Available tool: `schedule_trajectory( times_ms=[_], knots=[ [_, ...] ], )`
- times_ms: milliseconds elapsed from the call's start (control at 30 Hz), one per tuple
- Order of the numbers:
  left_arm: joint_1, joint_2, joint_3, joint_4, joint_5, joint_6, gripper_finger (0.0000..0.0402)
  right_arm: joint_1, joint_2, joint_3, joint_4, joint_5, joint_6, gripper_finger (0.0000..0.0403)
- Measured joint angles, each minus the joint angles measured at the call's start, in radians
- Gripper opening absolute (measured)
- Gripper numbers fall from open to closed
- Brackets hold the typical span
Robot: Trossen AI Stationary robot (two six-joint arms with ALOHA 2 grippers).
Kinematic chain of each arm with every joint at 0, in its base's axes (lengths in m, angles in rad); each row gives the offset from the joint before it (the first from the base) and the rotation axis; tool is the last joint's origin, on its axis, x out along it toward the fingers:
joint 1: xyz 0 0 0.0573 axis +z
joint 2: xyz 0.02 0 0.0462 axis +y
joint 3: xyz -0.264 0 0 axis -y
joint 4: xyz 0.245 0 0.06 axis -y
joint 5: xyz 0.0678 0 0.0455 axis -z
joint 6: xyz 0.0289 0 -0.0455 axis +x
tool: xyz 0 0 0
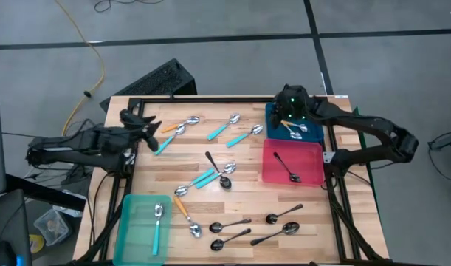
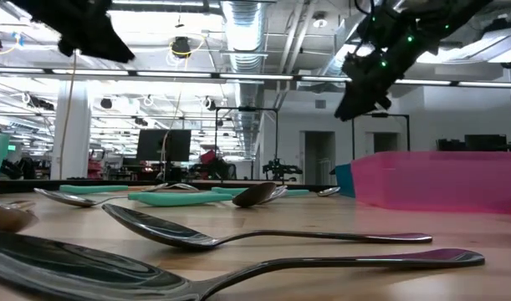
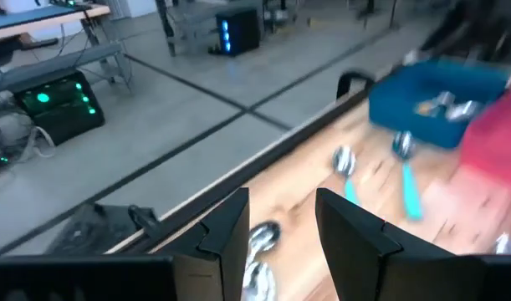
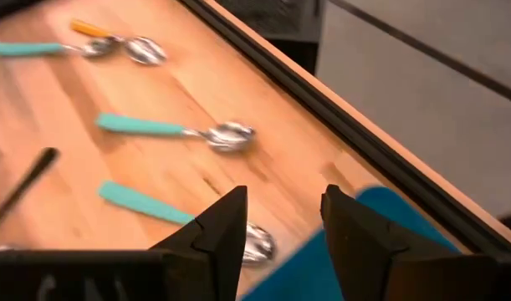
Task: Sort silverware by color (type)
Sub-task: Put the yellow spoon into the blue bin
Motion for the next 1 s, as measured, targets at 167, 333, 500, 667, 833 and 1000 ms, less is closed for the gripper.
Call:
schedule_trajectory(
  times_ms=[167,333,500,667,833,1000],
  knots=[
    [0.134,0.2,0.034,0.035,0.1,0.046,0.0124,0.06,0.0,0.0,0.027,0.0,0.002,0.0175],
    [0.369,0.378,0.124,0.033,0.298,0.134,0.0124,0.108,0.0,0.0,0.028,0.0,0.012,0.0175],
    [0.567,0.514,0.172,0.127,0.56,0.277,0.0125,0.145,0.0,0.0,0.027,0.0,0.014,0.0175],
    [0.674,0.651,0.199,0.157,0.718,0.349,0.0152,0.174,0.0,0.0,0.02,0.0,0.017,0.0175],
    [0.732,0.813,0.24,0.162,0.721,0.397,0.0196,0.188,0.001,0.0,0.01,0.0,0.017,0.0175],
    [0.762,0.963,0.289,0.151,0.785,0.398,0.0226,0.203,0.001,0.0,0.01,0.0,0.017,0.0175]
  ],
)
